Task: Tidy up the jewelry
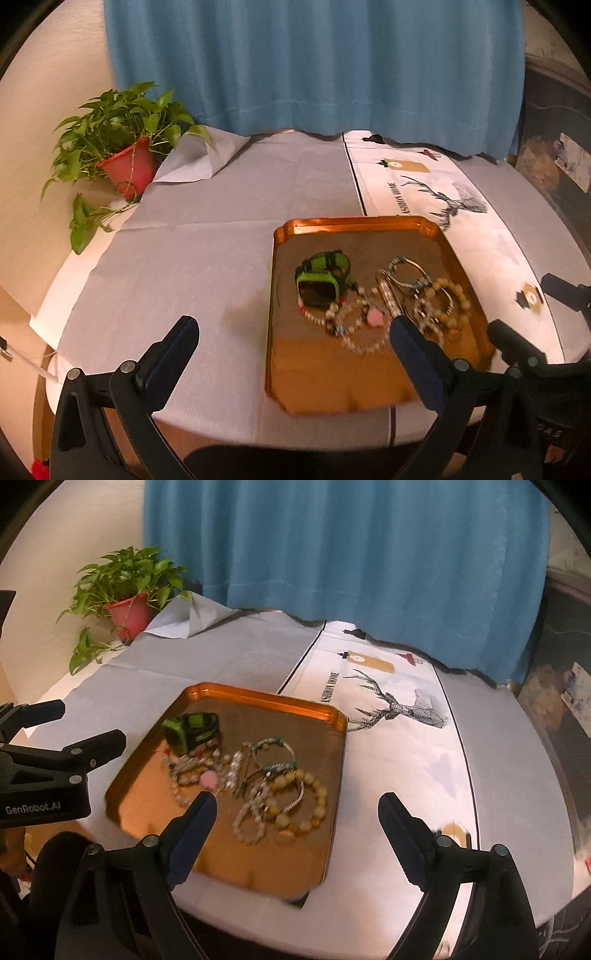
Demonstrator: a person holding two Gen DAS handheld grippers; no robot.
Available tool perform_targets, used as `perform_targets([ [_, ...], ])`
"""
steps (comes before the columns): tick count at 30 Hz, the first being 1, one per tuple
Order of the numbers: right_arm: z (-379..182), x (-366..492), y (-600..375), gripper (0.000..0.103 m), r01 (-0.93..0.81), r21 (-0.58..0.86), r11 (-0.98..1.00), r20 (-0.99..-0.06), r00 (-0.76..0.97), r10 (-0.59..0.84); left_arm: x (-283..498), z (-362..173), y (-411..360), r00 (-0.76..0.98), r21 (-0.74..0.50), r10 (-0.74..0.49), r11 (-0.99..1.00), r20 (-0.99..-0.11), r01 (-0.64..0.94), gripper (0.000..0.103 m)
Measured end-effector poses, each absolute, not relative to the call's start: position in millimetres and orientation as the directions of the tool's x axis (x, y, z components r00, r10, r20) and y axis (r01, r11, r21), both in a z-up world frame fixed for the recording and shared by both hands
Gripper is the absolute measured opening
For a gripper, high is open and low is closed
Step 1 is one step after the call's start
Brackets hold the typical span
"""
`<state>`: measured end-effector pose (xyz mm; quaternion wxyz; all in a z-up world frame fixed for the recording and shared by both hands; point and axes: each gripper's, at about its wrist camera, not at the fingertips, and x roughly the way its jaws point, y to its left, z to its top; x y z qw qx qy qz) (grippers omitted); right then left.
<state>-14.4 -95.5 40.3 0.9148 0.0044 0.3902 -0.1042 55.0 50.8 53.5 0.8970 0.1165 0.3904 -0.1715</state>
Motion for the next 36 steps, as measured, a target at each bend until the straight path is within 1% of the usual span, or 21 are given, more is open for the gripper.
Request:
perform_targets([
  [5,42,-36,-84,0.090,0.205,-0.072,0.976,-0.724,0.662,-0.193,27,64,61,0.670,0.116,-0.199,0.912,-0.715,0.394,0.103],
  [13,46,-60,-79,0.090,0.220,-0.071,0.973,-0.726,0.657,-0.202,5,71,73,0.671,0.110,-0.194,0.917,-0.715,0.383,0.103],
  [23,58,-72,-73,0.090,0.223,-0.068,0.972,-0.714,0.670,-0.204,-6,78,81,0.684,0.106,-0.191,0.924,-0.703,0.368,0.103],
  [36,59,-78,-71,0.090,0.217,-0.070,0.974,-0.712,0.672,-0.201,-9,76,83,0.692,0.116,-0.183,0.925,-0.698,0.362,0.103],
])
